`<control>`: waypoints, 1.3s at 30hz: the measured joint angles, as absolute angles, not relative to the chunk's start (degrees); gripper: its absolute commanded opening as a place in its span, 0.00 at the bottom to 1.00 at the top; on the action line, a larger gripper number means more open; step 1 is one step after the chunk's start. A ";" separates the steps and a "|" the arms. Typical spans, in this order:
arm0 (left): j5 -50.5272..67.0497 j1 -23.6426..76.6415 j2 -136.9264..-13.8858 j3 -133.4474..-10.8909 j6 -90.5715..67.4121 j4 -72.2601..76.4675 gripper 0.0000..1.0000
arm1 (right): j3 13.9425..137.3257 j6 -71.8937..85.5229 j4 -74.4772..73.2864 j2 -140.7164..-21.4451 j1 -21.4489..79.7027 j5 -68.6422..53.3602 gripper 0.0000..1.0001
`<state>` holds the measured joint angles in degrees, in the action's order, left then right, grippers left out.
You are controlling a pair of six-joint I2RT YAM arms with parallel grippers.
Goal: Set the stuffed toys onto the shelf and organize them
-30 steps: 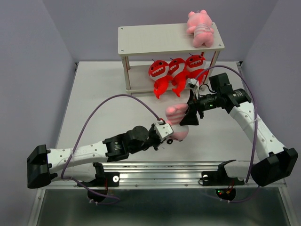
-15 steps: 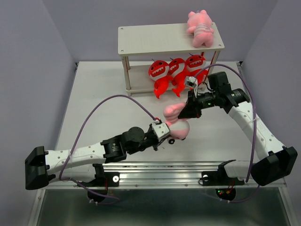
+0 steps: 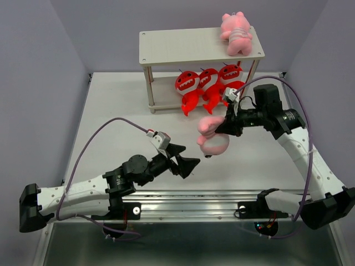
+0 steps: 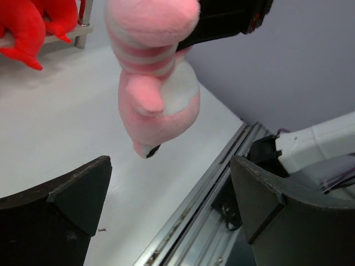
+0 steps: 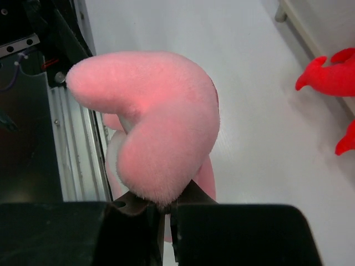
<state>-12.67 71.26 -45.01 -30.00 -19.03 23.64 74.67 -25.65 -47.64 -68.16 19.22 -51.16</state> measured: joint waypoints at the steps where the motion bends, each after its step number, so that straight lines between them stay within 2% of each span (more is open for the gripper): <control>1: -13.41 70.63 -44.07 -29.65 -22.24 23.73 0.99 | 75.05 -26.28 -47.35 -67.77 19.22 -50.50 0.01; 5: -12.21 66.13 -43.59 -28.53 -34.33 24.34 0.99 | 76.95 -27.73 -45.43 -67.29 19.22 -49.95 0.01; 10: -5.19 57.89 -48.99 -28.08 -50.61 26.81 0.99 | 77.03 -28.58 -41.95 -65.93 19.22 -50.83 0.01; 16: 1.04 55.40 -54.59 -27.57 -68.51 34.46 0.99 | 75.94 -31.35 -39.40 -62.78 19.22 -50.63 0.01; 29: 5.48 53.19 -65.93 -30.00 -91.74 41.78 0.99 | 71.48 -36.93 -38.98 -60.03 19.22 -50.72 0.01; 39: 5.63 52.40 -66.57 -28.84 -100.88 47.27 0.99 | 71.46 -38.39 -38.98 -59.44 19.22 -49.82 0.01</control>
